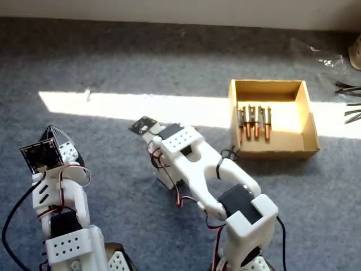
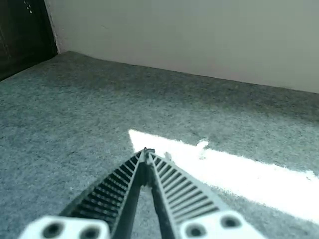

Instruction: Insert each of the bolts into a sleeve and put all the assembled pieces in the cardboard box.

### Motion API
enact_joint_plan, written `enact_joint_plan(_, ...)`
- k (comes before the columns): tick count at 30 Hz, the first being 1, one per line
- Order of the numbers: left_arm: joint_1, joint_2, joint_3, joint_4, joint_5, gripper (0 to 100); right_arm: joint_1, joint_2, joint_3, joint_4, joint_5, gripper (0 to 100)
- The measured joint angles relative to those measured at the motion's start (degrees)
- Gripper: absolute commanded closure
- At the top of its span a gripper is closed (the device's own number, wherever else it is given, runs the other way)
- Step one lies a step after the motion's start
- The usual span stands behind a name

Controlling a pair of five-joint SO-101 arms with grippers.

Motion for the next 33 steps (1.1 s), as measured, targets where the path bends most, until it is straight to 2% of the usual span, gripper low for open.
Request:
enact_joint_plan(5, 0.00, 0.00, 0.00, 0.00, 0.00, 99, 0.00, 0.09, 0.00, 0.09, 2.81, 88.6)
enact_joint_plan(21, 0.00, 0.00, 0.00, 0.00, 0.00, 99, -0.18, 0.70, -0.97, 0.18, 3.25, 89.1)
enact_joint_plan(23, 0.00, 0.00, 0.00, 0.00, 0.00, 99, -0.88, 0.70, -0.97, 0.18, 3.25, 91.8)
enact_joint_plan(25, 0.00, 0.00, 0.00, 0.00, 0.00, 99, -1.41, 0.70, -0.97, 0.18, 4.22, 99.1)
enact_joint_plan(33, 0.00, 0.00, 0.00, 0.00, 0.00, 99, -1.41, 0.70, -1.05, 0.09, 5.54, 99.5)
